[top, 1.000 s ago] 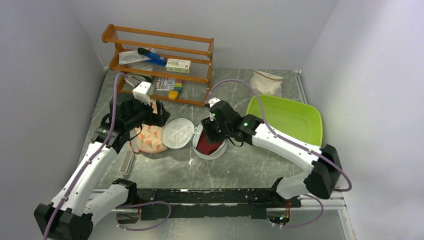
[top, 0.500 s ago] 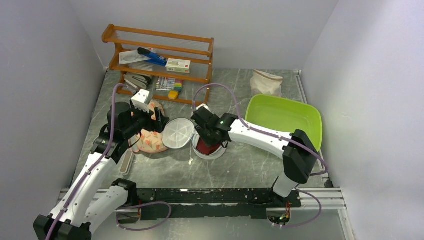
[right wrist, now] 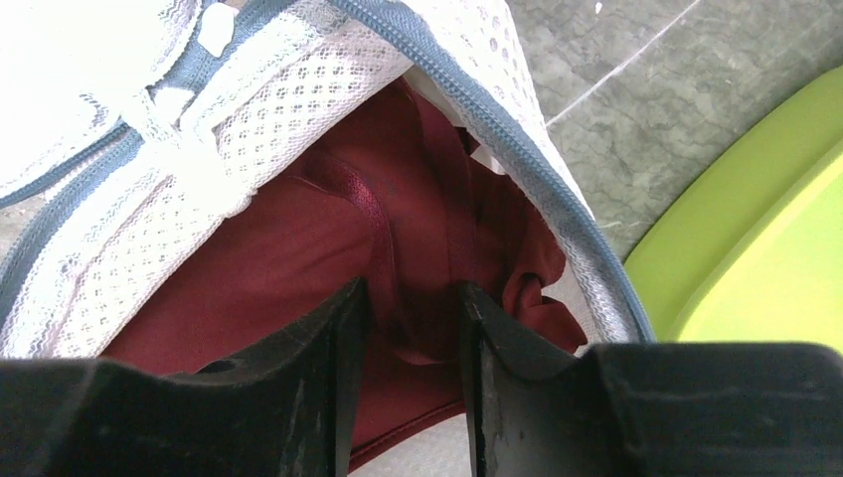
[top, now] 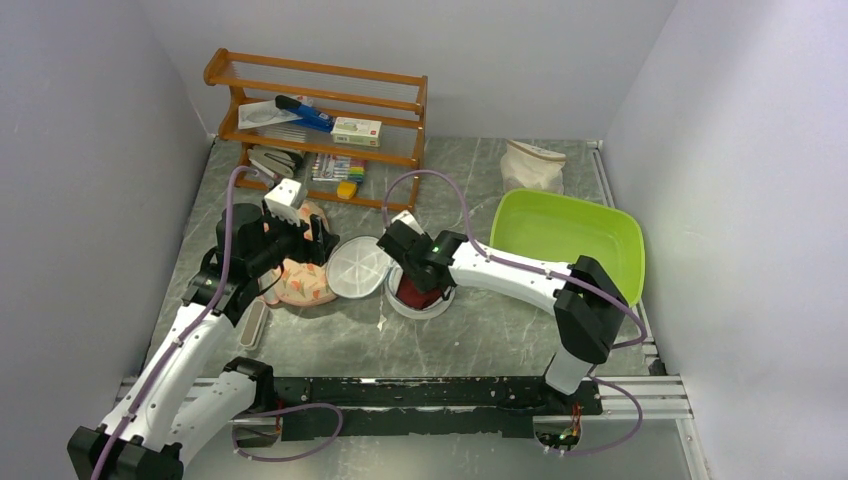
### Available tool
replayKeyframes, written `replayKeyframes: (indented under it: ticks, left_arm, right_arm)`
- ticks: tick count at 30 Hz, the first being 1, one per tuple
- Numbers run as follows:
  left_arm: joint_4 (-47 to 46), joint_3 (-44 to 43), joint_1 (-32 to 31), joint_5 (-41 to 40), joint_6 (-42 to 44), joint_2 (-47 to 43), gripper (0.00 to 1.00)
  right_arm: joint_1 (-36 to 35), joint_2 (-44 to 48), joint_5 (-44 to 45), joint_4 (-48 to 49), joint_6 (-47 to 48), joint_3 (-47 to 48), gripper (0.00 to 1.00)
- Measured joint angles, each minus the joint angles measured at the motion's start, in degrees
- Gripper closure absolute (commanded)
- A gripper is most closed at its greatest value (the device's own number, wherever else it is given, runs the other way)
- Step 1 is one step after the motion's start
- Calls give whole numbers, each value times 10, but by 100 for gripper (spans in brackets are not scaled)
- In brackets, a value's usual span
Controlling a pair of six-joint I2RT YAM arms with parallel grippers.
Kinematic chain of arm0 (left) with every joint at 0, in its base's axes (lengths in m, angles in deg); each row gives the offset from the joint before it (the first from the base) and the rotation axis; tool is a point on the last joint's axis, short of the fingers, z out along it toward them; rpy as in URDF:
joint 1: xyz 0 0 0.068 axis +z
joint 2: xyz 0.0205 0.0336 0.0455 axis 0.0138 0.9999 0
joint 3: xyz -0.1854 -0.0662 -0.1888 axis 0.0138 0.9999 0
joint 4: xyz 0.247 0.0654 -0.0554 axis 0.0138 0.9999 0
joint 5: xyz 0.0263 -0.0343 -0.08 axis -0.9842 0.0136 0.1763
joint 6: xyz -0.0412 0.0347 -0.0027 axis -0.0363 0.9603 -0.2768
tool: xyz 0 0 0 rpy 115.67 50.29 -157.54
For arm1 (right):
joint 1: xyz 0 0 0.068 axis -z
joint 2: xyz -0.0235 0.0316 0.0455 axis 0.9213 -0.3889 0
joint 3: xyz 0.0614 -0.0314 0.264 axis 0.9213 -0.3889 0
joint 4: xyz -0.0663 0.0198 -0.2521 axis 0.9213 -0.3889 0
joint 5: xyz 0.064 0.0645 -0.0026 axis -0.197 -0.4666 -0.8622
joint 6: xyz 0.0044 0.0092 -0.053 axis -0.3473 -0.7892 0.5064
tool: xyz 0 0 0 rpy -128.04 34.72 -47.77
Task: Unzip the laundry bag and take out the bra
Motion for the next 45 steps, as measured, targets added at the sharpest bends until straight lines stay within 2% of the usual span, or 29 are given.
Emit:
replayKeyframes:
  ticks: [15, 20, 35, 45]
  left_arm:
    - [-5, 0, 0, 14, 2, -2, 14]
    - [-9, 0, 0, 14, 4, -9, 15]
    - [-19, 7, -4, 50, 13, 4, 14]
    - [-21, 7, -7, 65, 17, 10, 14]
  right_arm:
    - [-17, 1, -4, 51, -19, -40, 100]
    - [-20, 14, -5, 56, -29, -48, 100]
    - [-21, 147, -42, 113, -31, -70, 100]
    - [-21, 195, -41, 122, -32, -71, 100]
